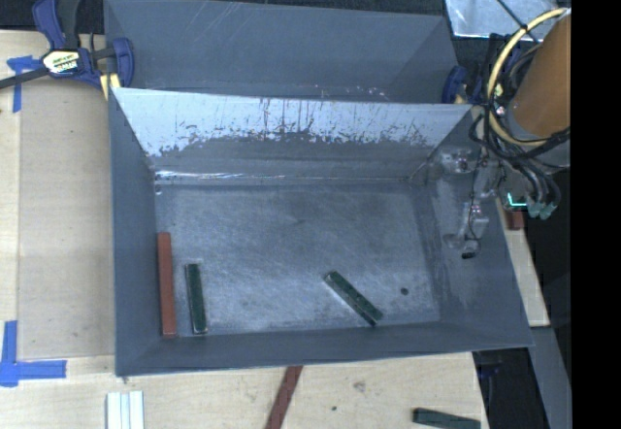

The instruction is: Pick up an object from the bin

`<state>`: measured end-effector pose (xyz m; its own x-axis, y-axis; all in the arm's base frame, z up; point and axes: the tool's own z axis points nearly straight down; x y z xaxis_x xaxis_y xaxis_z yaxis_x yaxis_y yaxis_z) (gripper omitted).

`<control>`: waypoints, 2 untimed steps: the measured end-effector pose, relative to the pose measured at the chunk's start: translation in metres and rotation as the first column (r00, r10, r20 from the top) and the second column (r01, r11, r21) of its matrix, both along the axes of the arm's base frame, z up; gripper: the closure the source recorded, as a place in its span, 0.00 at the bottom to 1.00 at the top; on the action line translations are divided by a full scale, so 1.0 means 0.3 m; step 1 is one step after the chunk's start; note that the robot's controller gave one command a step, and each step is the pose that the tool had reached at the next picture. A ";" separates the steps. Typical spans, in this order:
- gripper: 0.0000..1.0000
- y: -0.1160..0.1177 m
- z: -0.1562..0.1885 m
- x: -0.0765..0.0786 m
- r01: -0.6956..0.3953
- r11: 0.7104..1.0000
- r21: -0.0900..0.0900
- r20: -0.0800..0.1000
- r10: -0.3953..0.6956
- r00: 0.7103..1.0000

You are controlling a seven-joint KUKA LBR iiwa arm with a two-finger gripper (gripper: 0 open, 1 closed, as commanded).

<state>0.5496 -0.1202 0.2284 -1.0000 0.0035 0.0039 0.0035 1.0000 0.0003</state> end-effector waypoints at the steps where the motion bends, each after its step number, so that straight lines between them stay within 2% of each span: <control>1: 0.00 0.002 0.014 0.006 -0.003 1.000 -0.001 0.008 0.003 1.000; 2: 0.00 0.126 -0.256 -0.029 -0.066 0.998 -0.002 0.011 0.067 0.998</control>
Offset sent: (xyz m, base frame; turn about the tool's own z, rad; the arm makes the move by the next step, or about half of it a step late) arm -0.0212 0.0755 -0.1584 -0.1284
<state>0.5408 -0.0824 0.1515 -0.9980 -0.0630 -0.0075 -0.0630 0.9980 -0.0018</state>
